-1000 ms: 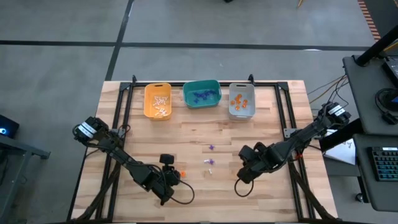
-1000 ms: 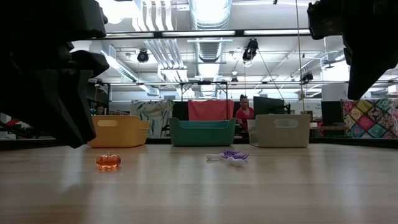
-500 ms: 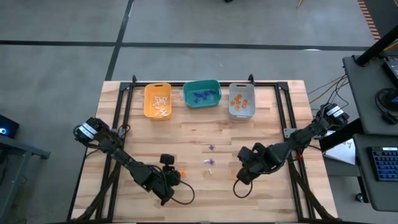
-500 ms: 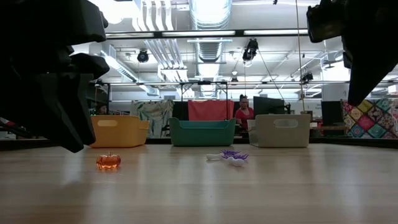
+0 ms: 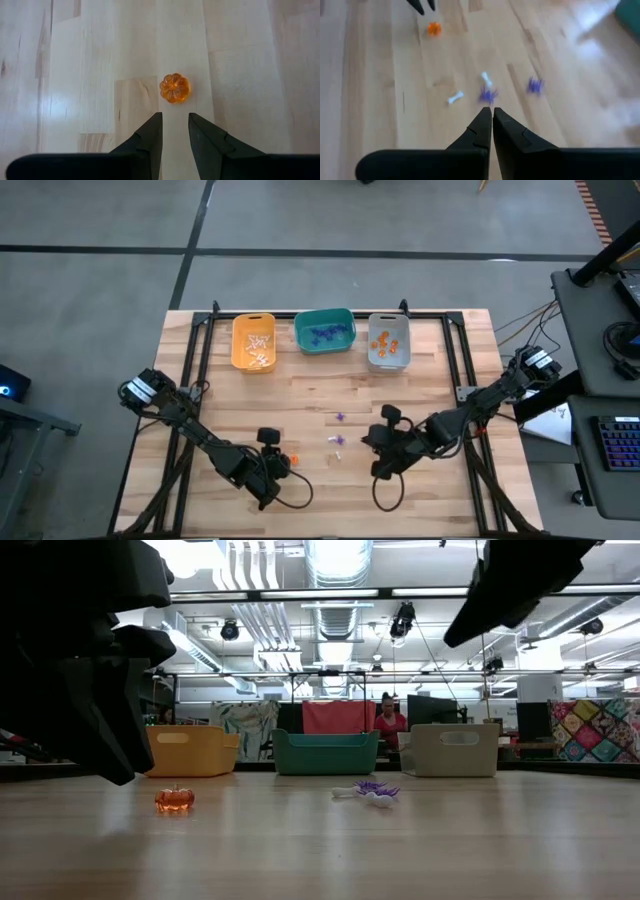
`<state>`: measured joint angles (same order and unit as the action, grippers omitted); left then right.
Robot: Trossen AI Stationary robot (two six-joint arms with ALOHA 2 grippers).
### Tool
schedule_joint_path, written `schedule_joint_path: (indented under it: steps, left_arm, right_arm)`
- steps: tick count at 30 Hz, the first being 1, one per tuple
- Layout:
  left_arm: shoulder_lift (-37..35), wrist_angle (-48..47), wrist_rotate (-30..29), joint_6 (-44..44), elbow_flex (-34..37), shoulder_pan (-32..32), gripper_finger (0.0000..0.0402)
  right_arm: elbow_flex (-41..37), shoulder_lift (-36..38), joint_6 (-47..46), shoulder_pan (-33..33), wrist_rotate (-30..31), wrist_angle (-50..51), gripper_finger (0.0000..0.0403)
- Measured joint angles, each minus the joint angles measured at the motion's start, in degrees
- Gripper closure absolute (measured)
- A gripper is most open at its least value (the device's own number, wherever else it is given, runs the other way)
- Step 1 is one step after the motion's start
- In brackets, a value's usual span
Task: Sort Halloween decoration
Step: Put the violet spider toy into the green bin
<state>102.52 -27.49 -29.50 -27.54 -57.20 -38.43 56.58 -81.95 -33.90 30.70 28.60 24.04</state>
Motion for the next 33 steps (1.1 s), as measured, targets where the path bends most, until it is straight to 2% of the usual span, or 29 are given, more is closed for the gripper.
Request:
schedule_joint_path:
  steps: [3,8,16,25,33]
  left_arm:
    - [0.0,-0.6,0.0,-0.6,0.0,-0.2,0.0326]
    - [0.0,-2.7,0.0,-1.0,0.0,-0.2,0.0326]
    - [0.0,-5.3,0.0,-1.7,0.1,0.2,0.0326]
    - [-0.1,-7.1,0.1,-3.4,0.4,0.2,0.0326]
    - [-0.1,-7.1,0.1,-3.5,0.5,0.2,0.0326]
  right_arm:
    - [0.0,0.0,4.3,0.0,0.0,-0.3,0.0394]
    - [0.0,-0.1,3.3,0.0,0.1,-1.8,0.0394]
    - [0.0,-6.5,11.0,-1.6,9.0,-10.9,0.0394]
    - [-0.1,-18.7,11.6,-5.3,8.9,-19.7,0.0394]
    - [-0.1,-18.4,11.3,-5.2,8.5,-20.9,0.0384]
